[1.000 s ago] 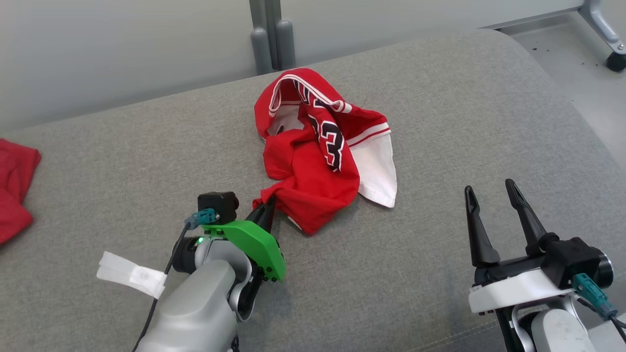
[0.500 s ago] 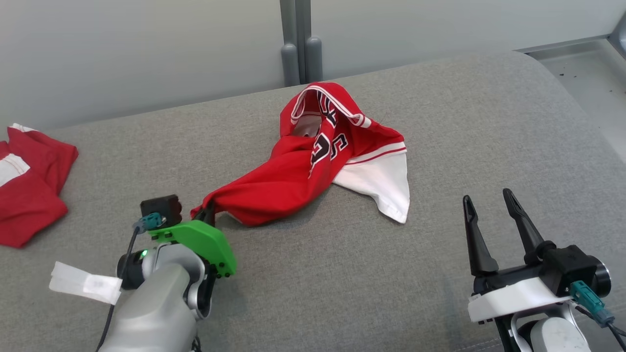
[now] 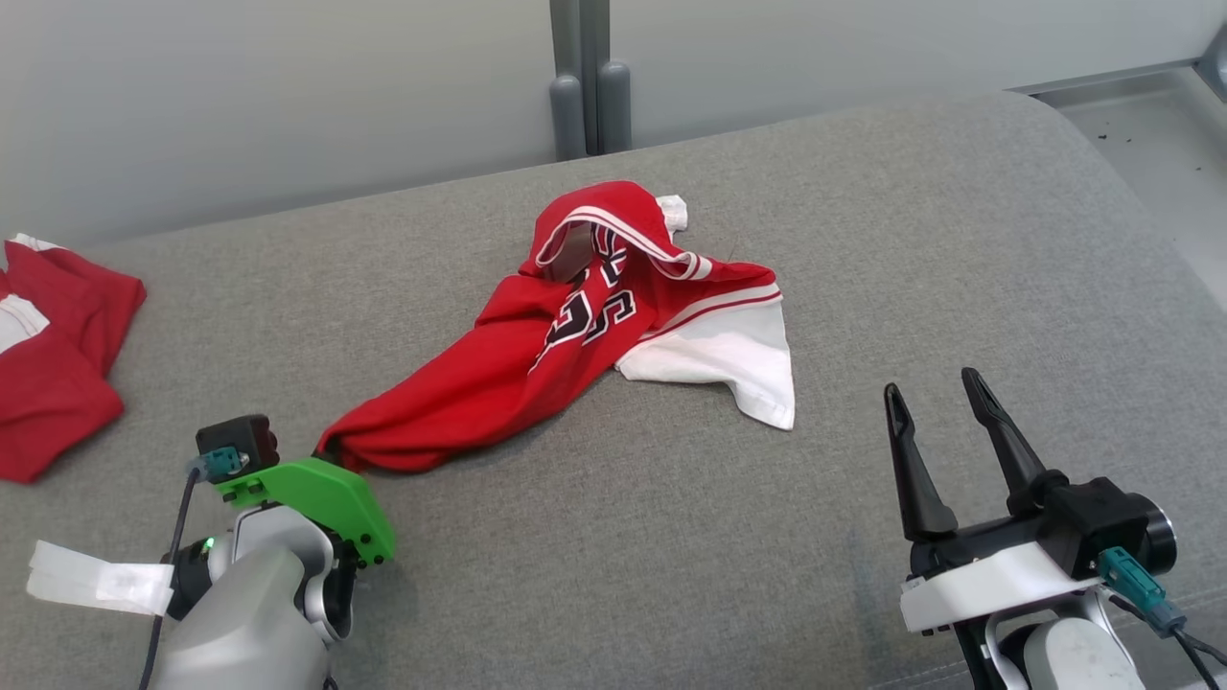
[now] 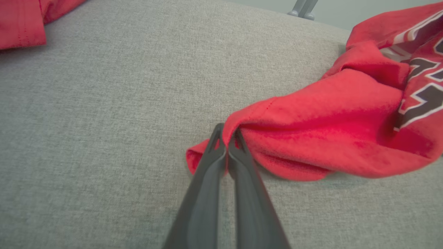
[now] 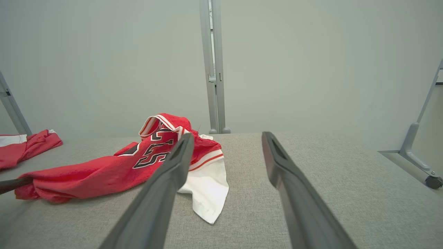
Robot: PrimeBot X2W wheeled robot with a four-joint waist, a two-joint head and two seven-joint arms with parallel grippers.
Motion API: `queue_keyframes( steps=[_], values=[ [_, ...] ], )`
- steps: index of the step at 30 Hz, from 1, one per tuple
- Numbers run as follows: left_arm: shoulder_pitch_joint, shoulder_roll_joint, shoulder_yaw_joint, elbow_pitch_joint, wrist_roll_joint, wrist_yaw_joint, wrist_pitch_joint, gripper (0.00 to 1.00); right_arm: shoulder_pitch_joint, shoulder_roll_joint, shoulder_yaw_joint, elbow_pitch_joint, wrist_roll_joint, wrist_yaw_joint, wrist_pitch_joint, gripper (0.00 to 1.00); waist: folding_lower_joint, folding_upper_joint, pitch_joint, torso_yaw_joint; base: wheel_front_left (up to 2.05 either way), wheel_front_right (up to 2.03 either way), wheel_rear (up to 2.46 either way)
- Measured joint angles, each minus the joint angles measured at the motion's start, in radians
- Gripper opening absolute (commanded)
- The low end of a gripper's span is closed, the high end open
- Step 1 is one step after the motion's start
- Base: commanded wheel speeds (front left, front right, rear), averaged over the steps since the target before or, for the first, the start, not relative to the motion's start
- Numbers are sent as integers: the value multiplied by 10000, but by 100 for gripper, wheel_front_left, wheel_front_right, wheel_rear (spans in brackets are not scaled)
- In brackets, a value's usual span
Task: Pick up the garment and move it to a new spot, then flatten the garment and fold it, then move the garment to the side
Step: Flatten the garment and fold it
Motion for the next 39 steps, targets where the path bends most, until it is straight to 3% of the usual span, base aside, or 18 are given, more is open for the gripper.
queue_keyframes(
  steps=[5,6,8,9,10,17,21,27,39],
  values=[
    [-399,125,13,230,-25,90,-94,0,-128,2,2,12,-2,0,-2,100,0,0,275,-188,0,0,0],
    [-475,146,13,291,0,130,-150,7,-162,0,2,19,-2,0,-2,100,0,0,330,-223,0,0,0],
    [-568,190,4,437,136,174,-236,47,-255,2,0,54,-2,0,-2,100,0,0,426,-281,0,0,0],
    [-582,207,-2,502,151,182,-268,84,-282,2,-6,71,-2,0,-2,100,0,0,469,-303,0,0,0],
    [-596,219,-4,550,173,184,-305,100,-284,0,-10,109,-2,0,0,100,0,0,506,-318,0,0,0],
    [-717,188,96,456,395,71,-583,100,-302,2,-155,454,12,0,-2,100,1,0,523,-91,0,0,0],
    [-634,328,571,-886,1120,180,-633,100,-334,0,-326,696,6,0,0,100,0,0,366,283,0,0,0],
    [769,408,1310,-3122,2318,608,-650,100,-508,0,-397,1060,-198,-2,0,100,0,0,142,871,0,0,0],
    [3402,19,1776,-6562,3758,1103,-648,100,-1992,8,-652,3035,-1074,0,0,100,0,0,-19,2038,0,0,0]
  ],
)
